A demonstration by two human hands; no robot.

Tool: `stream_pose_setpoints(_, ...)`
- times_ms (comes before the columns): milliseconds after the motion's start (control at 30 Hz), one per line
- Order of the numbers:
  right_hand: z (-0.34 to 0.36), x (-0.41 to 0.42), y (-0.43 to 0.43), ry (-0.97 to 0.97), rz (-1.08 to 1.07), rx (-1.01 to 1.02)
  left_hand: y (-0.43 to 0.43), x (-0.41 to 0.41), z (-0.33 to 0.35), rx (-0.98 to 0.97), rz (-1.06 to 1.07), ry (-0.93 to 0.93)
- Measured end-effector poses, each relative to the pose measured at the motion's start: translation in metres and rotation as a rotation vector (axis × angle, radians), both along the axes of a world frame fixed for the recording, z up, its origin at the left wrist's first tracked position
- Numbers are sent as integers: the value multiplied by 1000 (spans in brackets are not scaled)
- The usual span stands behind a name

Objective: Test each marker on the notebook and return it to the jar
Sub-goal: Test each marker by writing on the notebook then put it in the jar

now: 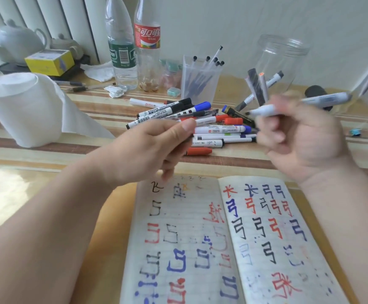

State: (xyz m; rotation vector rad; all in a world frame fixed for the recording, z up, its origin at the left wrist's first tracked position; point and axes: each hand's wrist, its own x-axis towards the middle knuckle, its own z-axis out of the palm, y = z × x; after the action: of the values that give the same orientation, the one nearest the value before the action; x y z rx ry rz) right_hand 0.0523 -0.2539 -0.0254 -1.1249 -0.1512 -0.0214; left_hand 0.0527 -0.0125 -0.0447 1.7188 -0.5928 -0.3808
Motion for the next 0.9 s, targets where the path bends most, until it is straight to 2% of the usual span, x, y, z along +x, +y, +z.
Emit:
stream_pose_setpoints(100, 2, -1, -14, -29, -26, -67, 13, 6, -1, 120, 83, -42)
stream_pose_setpoints(200, -6, -16, 2, -22, 242, -378, 14, 7, -4, 175, 99, 91)
stream_pose_setpoints(267, -7, -28, 19, -42, 412, -679, 16, 7, -3, 189, 104, 135)
stream_pose_setpoints(300, -6, -34, 28, -44, 460, -762, 17, 8, -2, 198, 113, 138)
stream_pose_setpoints(400, -5, -38, 53, 85, 542, -679, 22, 8, 3, 239, 125, 118)
stream_pose_setpoints(500, -5, -35, 72, 144, 493, -696, 21, 8, 9, 308, 141, 110)
stream_pose_setpoints(667, -15, -36, 88, 47, 309, -780, 17, 13, 23, 470, 66, 150)
stream_pose_setpoints(900, -30, -34, 82, -81, 223, -903, 26, 12, 3, 341, 99, 102)
